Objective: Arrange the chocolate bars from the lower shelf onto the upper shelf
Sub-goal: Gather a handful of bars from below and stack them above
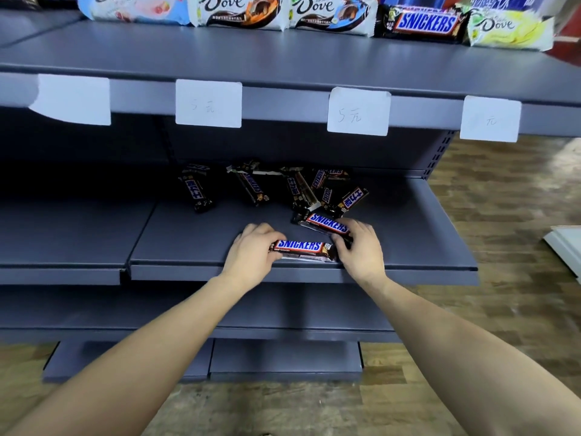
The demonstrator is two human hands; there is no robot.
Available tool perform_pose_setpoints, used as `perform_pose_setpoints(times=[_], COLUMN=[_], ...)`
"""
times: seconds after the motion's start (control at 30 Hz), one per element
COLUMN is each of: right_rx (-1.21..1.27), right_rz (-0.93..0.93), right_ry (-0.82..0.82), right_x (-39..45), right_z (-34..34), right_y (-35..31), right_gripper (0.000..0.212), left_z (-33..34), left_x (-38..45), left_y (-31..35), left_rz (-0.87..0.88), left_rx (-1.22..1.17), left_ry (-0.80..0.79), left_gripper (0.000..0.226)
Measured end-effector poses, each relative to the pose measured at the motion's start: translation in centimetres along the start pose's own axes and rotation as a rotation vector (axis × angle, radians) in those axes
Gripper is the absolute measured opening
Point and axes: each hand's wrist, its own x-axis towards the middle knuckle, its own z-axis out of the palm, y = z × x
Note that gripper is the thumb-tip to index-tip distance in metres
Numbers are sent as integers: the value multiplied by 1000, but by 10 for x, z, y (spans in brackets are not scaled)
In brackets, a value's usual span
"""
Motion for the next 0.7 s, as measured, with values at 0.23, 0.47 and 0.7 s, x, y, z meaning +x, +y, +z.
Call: perform_pose_setpoints(times=[0.23,0.47,0.7], right_rx=[105,211,274], right_rz=[48,43,-118], right_ry=[-60,-64,-66], right_x=[-36,-82,-114], right_z=[-35,-104,-174], right_y=[-14,-29,-59], right_gripper=[33,35,36], left_z=[-19,-52,-96], left_x=[-47,-107,-162], left_y=[26,69,129], left_rz=[76,167,218], left_rx=[34,2,30], left_ry=[133,206,298], left_gripper=[33,32,35])
